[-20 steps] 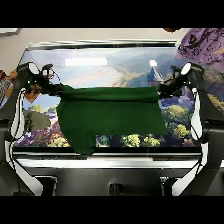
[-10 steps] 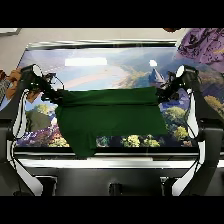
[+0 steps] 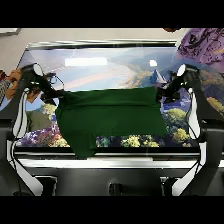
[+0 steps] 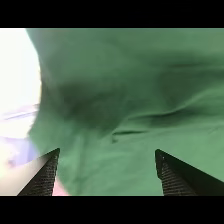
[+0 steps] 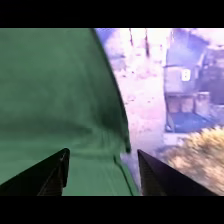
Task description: Fold the clothes and pants, and hang the long-sleeved shirts on hangers.
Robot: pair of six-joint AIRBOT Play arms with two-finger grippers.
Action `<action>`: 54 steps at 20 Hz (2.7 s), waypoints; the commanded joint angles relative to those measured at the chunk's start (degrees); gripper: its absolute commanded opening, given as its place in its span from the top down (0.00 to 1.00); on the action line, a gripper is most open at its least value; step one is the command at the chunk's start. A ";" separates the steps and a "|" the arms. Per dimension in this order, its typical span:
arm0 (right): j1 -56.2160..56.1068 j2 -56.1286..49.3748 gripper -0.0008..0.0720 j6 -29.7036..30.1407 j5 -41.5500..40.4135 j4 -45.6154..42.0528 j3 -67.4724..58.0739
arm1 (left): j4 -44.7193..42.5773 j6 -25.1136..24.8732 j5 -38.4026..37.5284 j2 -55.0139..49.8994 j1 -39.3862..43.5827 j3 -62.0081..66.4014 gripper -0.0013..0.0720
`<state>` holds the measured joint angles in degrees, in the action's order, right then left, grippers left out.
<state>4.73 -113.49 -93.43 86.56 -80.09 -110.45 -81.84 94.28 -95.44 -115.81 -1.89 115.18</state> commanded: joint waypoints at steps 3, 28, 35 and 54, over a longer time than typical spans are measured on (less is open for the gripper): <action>9.05 9.31 0.31 5.31 1.88 6.69 1.14 | -4.13 0.46 -0.07 13.29 -6.36 -6.62 0.00; 24.24 35.89 0.33 14.38 -4.57 25.66 48.04 | 43.45 -11.26 40.87 52.48 -1.88 -93.79 0.00; 24.52 35.50 0.34 13.07 -5.18 20.63 47.95 | 44.76 -11.80 40.65 50.36 0.13 -93.09 0.95; 24.24 20.04 0.33 20.83 -6.93 24.13 54.80 | 44.74 -11.17 37.29 50.45 0.11 -92.08 0.95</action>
<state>29.02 -92.92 -74.06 80.93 -55.81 -58.63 -37.08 83.09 -57.93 -65.34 -1.80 23.03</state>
